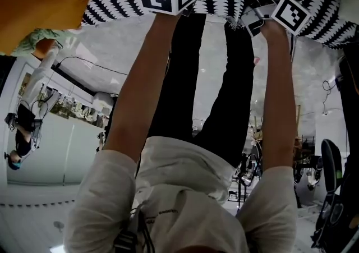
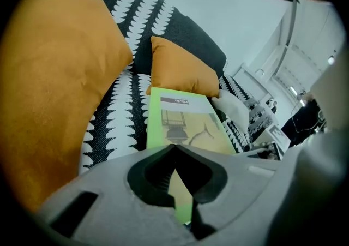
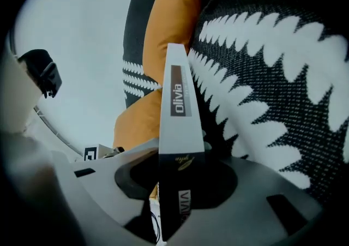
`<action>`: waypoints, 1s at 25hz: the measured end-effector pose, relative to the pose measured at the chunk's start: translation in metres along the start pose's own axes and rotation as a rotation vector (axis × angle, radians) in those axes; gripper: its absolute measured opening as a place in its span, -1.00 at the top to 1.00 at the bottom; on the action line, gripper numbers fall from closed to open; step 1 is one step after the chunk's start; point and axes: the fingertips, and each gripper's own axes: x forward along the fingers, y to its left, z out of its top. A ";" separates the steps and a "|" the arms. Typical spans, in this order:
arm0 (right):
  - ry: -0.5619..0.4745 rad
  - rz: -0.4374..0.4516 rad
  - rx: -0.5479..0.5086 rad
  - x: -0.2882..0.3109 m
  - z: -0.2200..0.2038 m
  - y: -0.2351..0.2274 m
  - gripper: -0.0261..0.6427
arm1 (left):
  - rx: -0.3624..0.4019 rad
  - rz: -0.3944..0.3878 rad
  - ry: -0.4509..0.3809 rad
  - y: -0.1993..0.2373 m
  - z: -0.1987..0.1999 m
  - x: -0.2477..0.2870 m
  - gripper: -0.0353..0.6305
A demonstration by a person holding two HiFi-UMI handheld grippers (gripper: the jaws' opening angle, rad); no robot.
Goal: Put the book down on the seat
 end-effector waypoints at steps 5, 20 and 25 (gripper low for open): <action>-0.067 -0.033 -0.006 -0.004 0.006 0.004 0.51 | 0.015 0.010 0.004 0.009 0.002 -0.008 0.87; -0.070 -0.073 -0.005 -0.041 0.004 -0.006 0.49 | -0.023 0.012 -0.031 0.008 0.001 -0.004 0.87; -0.043 -0.150 -0.007 -0.076 -0.011 -0.030 0.48 | -0.015 0.030 -0.037 0.005 -0.001 -0.001 0.87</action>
